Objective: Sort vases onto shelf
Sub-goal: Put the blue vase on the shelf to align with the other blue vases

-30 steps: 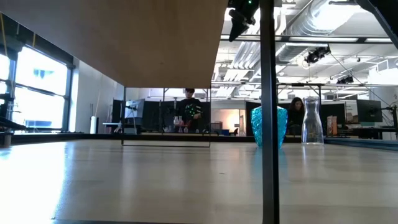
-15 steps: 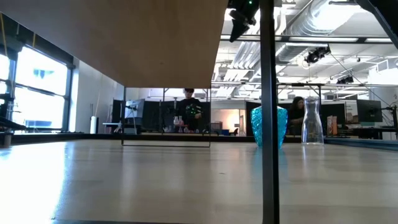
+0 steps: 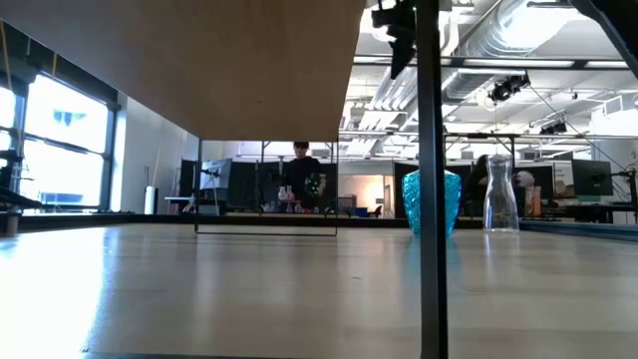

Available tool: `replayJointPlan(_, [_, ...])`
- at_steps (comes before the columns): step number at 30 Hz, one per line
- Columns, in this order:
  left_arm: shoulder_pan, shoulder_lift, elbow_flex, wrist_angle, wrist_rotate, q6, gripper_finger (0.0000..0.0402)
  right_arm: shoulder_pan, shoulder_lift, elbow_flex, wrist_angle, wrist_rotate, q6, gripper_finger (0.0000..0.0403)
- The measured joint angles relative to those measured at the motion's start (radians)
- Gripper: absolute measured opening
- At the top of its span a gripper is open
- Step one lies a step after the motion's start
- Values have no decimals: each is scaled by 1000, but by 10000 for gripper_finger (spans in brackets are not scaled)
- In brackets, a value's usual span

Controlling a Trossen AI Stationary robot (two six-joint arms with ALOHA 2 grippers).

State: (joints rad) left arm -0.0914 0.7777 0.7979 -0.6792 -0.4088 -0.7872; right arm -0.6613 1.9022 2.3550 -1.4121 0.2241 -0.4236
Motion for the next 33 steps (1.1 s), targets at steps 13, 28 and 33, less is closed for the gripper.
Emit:
replayJointPlan(13, [0, -324, 0, -61, -78, 180, 0, 93, -19, -131, -161, -341, 186, 0])
replayJointPlan(28, [0, -444, 0, -186, 30, 241, 0, 213, -127, -599, -138, -205, 525, 0])
replayJointPlan(33, [0, -443, 0, -210, 47, 242, 0, 256, -151, -713, -63, -332, 607, 18])
